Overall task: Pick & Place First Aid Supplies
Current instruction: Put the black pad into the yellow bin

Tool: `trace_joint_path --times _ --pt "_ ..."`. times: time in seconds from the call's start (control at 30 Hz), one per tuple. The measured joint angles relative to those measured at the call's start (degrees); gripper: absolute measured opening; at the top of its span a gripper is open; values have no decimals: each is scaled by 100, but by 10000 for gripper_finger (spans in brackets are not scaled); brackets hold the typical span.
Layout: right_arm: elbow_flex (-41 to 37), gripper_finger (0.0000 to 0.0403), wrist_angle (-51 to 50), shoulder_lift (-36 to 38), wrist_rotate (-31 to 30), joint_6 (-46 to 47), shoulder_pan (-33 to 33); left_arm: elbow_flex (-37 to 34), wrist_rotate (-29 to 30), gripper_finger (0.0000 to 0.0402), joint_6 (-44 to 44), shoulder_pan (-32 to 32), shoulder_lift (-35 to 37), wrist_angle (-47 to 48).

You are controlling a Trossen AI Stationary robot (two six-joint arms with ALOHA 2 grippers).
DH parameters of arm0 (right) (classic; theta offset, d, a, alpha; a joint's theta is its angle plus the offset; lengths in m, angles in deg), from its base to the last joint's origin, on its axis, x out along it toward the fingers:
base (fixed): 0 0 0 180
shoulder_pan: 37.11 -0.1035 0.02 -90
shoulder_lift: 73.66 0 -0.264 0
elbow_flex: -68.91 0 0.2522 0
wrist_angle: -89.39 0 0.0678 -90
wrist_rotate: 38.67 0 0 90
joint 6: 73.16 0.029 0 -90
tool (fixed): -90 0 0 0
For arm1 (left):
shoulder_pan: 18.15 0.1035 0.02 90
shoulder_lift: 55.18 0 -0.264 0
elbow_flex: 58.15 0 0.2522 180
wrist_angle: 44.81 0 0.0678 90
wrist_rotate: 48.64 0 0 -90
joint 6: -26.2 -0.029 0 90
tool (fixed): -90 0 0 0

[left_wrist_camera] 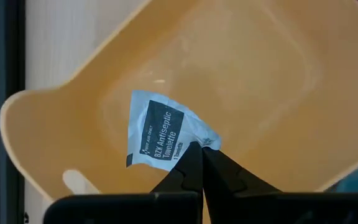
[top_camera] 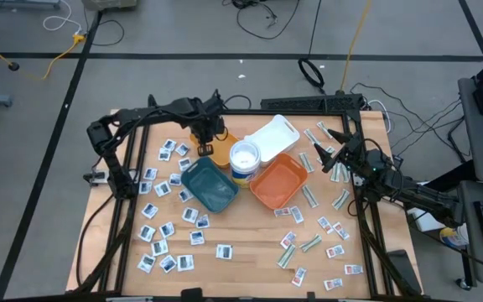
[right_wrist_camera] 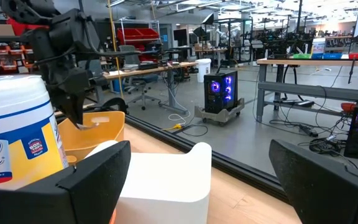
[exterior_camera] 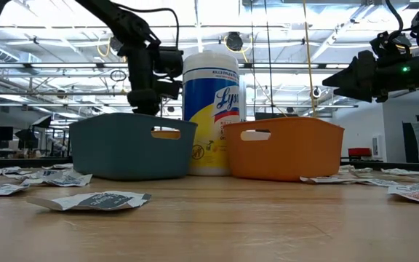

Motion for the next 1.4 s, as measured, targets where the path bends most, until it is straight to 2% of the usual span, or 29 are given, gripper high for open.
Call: trace_joint_path --times 0.2,0.57,0.67,0.77,1.0,1.4 --pt "1 377 0 1 0 -2 0 0 124 36 270 2 0 39" --pt "2 377 0 1 0 -1 0 0 210 192 295 2 0 33" --pt "2 377 0 2 0 -2 -2 2 210 224 336 0 0 33" --pt "0 377 0 2 0 -2 0 35 227 246 844 2 40 38" --pt "1 377 0 0 0 -2 -2 68 301 270 2204 72 397 60" --pt "2 377 0 0 0 0 0 68 154 262 4199 411 945 614"
